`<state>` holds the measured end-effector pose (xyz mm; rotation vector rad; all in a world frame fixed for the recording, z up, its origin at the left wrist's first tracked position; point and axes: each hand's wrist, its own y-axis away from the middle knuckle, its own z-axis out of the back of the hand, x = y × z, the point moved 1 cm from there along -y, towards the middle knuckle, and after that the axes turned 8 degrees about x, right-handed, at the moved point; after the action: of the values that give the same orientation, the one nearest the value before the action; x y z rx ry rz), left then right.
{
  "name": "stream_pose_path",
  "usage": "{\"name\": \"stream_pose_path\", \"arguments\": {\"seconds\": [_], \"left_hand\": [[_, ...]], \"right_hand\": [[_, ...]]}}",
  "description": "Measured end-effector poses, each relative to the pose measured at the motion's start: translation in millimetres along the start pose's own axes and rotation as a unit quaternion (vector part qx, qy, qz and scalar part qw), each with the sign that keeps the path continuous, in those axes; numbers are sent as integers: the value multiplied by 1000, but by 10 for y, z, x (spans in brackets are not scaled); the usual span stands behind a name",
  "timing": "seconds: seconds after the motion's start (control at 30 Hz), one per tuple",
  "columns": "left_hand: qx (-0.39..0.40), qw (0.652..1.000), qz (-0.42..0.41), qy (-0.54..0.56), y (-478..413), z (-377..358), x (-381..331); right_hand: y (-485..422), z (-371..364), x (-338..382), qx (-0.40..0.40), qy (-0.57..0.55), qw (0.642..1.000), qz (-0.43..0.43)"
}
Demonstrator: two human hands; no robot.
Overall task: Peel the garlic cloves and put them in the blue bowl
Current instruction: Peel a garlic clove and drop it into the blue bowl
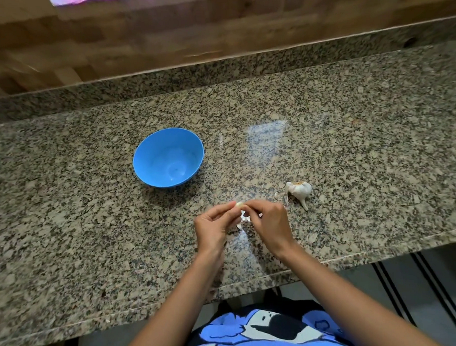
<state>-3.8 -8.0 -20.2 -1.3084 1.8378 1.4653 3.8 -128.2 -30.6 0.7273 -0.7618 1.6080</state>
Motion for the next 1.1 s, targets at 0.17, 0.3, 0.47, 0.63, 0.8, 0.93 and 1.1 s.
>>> {"name": "stream_pose_path", "arguments": {"seconds": [0.17,0.3,0.47,0.63,0.8,0.93,1.1], "left_hand": [[39,993,73,83,47,32,-38],[78,993,81,17,-3,128,-103],[-2,988,56,142,-49,109,-33],[4,984,64,168,-70,159,-35],[24,990,55,125,-40,148,-37],[32,998,33,53,-51,140,4],[57,988,-40,-140,-90,150,12]], "right_hand": [[20,59,-94,6,54,992,111],[29,112,-131,24,86,982,167],[65,38,-71,15,95,970,223],[132,-9,-118,10,7,998,64],[74,17,-168,-3,-92,985,-149],[71,-15,-177,27,-144,968,-203],[42,-32,-42,91,-312,925,-197]]}}
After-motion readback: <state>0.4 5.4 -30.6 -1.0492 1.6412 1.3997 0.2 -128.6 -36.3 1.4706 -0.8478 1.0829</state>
